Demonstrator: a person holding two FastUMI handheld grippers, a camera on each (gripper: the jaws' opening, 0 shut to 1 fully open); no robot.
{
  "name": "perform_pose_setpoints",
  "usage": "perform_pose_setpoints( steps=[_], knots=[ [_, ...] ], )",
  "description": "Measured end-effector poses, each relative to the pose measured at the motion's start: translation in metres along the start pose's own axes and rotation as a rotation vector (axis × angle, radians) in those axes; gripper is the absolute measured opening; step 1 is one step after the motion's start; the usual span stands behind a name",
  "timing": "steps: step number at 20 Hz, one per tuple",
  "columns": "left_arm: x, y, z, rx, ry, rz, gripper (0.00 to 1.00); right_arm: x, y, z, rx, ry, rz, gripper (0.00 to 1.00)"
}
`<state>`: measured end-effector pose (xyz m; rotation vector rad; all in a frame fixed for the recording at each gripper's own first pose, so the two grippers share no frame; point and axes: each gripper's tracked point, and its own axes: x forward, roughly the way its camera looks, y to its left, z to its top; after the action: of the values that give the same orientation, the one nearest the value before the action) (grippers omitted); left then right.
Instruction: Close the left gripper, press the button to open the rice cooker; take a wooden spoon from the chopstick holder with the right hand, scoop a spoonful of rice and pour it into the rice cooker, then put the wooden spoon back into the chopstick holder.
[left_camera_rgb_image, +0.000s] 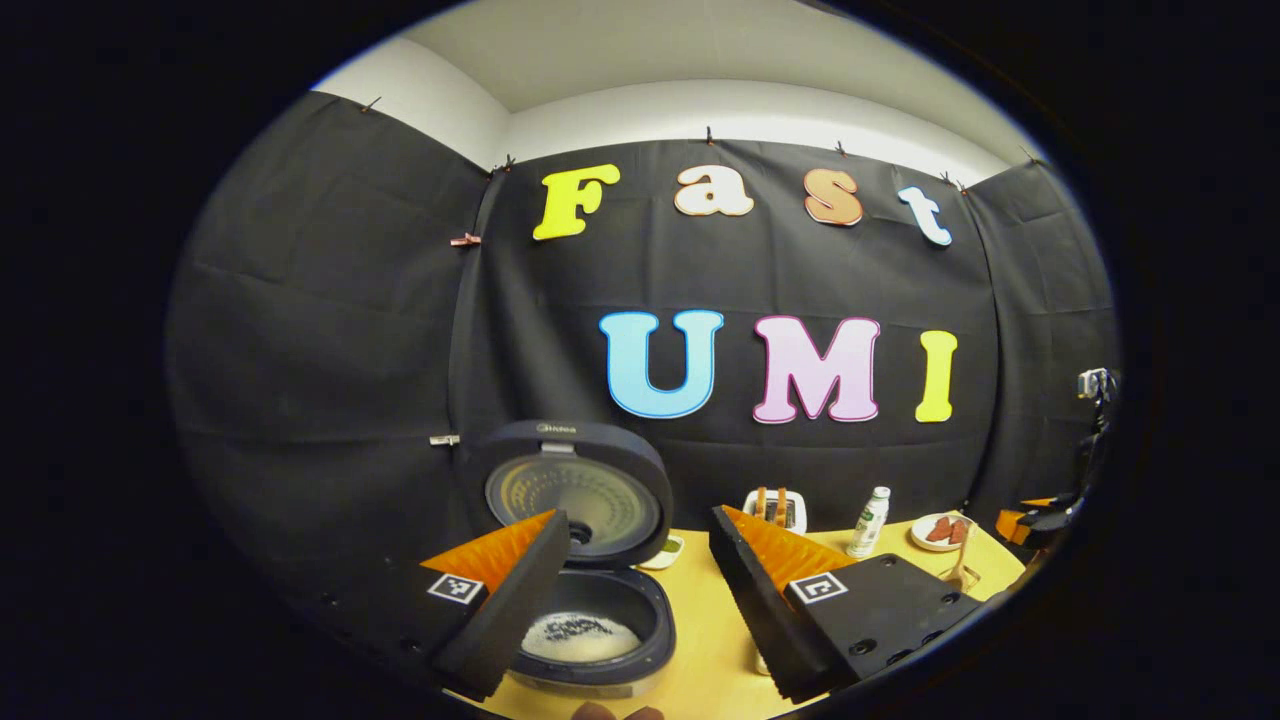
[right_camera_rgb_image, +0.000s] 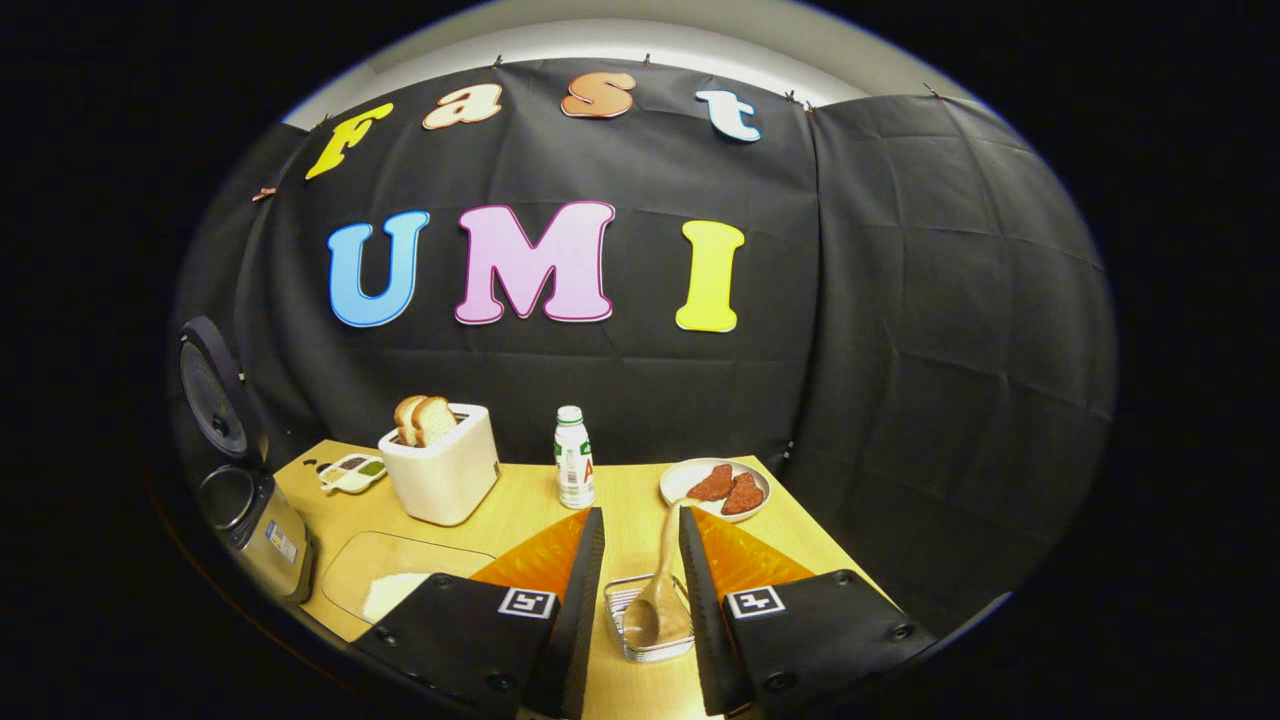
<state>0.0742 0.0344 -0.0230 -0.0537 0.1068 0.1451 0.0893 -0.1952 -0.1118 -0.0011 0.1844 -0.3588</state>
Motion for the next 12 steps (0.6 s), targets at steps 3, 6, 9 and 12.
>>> perform_pose_setpoints(
  steps=[3,6,9,12],
  knots=[
    [0.03,0.024,0.023,-0.02,-0.035,0.005,0.95,-0.008,0.01,0.009,-0.007,-0.022,0.004,0.49],
    [0.059,0.047,0.041,-0.04,-0.058,0.013,0.95,-0.014,0.021,0.017,-0.017,-0.033,0.022,0.53],
    [0.089,0.063,0.062,0.004,-0.069,0.013,0.95,-0.019,0.023,0.02,-0.02,-0.04,0.017,0.57],
    [0.117,0.059,0.056,0.0,-0.014,-0.034,0.95,-0.023,0.028,0.024,-0.02,-0.047,0.011,0.61]
  ],
)
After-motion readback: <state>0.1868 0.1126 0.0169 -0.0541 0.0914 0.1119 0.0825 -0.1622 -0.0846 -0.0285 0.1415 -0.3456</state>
